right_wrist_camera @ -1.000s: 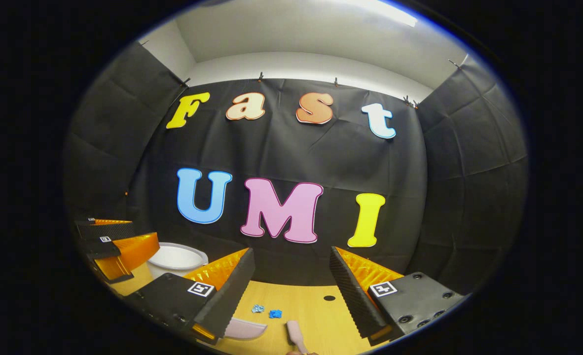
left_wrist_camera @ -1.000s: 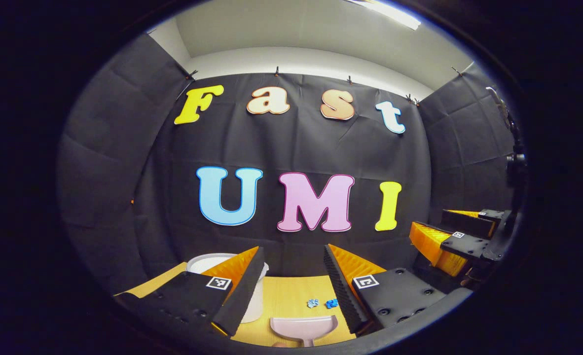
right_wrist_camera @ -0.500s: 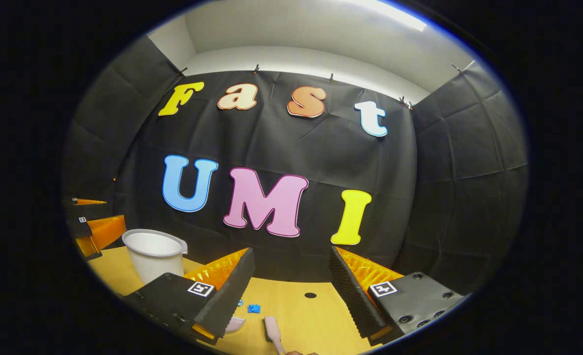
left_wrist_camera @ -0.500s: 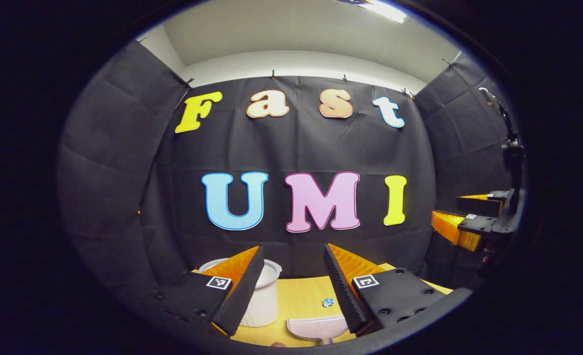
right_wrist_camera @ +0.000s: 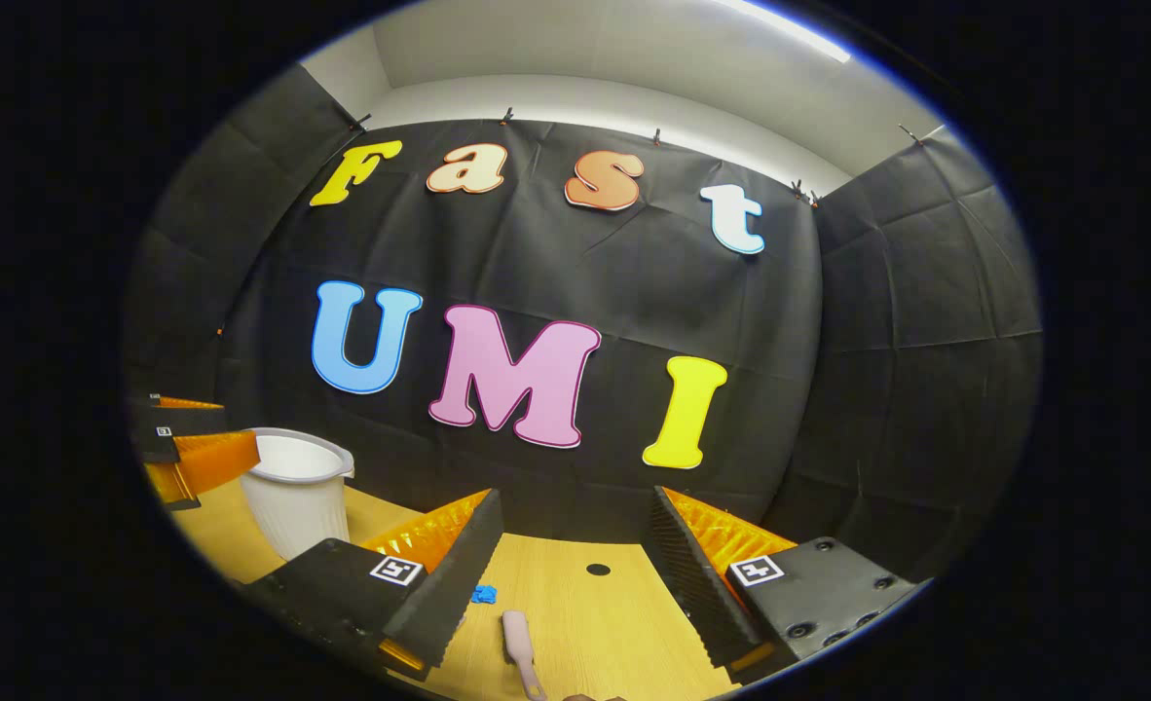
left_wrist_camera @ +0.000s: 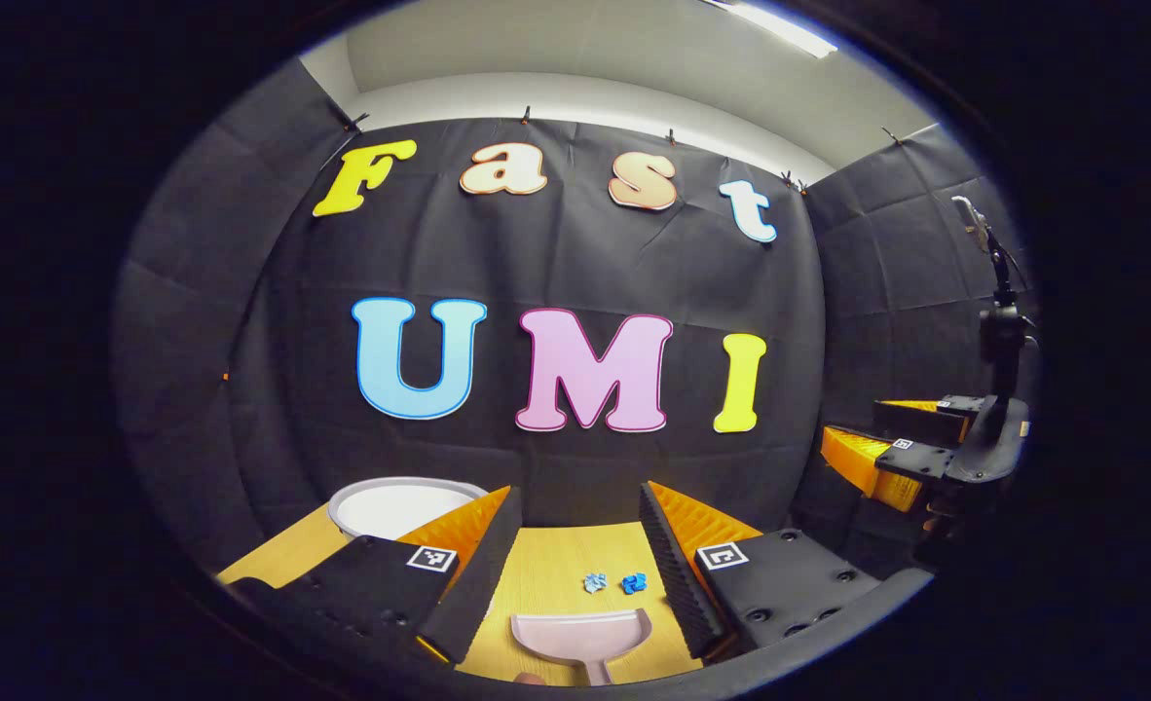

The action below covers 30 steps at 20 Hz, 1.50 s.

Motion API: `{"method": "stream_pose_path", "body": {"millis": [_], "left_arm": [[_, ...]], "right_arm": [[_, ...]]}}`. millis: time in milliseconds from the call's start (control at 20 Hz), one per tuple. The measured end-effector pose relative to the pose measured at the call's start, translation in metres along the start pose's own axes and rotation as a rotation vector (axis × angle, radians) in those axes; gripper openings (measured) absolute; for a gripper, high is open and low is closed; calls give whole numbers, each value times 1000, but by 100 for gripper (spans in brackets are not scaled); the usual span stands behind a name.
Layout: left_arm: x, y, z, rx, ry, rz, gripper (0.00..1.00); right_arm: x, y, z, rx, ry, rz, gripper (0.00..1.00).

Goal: Pick up the small broom and dustpan from the desktop, sweep the trash into the dustpan with the broom, and then empty the trash into the garbage bin.

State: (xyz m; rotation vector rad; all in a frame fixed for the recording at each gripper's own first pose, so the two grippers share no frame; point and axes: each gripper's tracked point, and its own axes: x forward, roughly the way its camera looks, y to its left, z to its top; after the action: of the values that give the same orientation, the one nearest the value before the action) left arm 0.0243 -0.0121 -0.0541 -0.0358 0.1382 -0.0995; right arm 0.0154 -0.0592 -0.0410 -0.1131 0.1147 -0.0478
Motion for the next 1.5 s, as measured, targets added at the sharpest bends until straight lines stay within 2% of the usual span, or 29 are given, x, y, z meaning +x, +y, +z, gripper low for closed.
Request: {"method": "stream_pose_path", "body": {"millis": [100,300,400,500,600,700,900,1100,1300,1350,1450,1500], "left_arm": [[6,2,-13,-3,45,16,72],[19,5,-74,87,228,50,72],[22,-4,-108,68,321,23,72],[24,-17,-149,16,464,-5,72],[17,-17,-194,-23,648,15,73],[18,-21,-232,-49,785,46,75],[24,-24,-276,-33,955,56,75],[22,-30,-308,1,1076,42,75],[37,-31,-331,22,1132,73,75],[39,-34,-337,1,1165,74,71],[40,-39,-347,-35,1223,64,70],[42,-36,-352,-31,1241,72,66]], "right_arm": [[4,2,-6,-4,7,10,98],[19,7,-28,3,54,43,98],[27,4,-40,6,76,50,98],[37,2,-56,30,108,60,98],[45,-2,-74,62,150,59,98],[53,-4,-87,95,162,62,98],[65,-5,-123,116,221,84,98],[69,-5,-162,152,304,97,99],[70,-8,-194,173,383,107,99],[69,-10,-202,171,404,104,99],[66,-12,-225,177,479,102,99],[62,-11,-236,191,518,106,99]]}}
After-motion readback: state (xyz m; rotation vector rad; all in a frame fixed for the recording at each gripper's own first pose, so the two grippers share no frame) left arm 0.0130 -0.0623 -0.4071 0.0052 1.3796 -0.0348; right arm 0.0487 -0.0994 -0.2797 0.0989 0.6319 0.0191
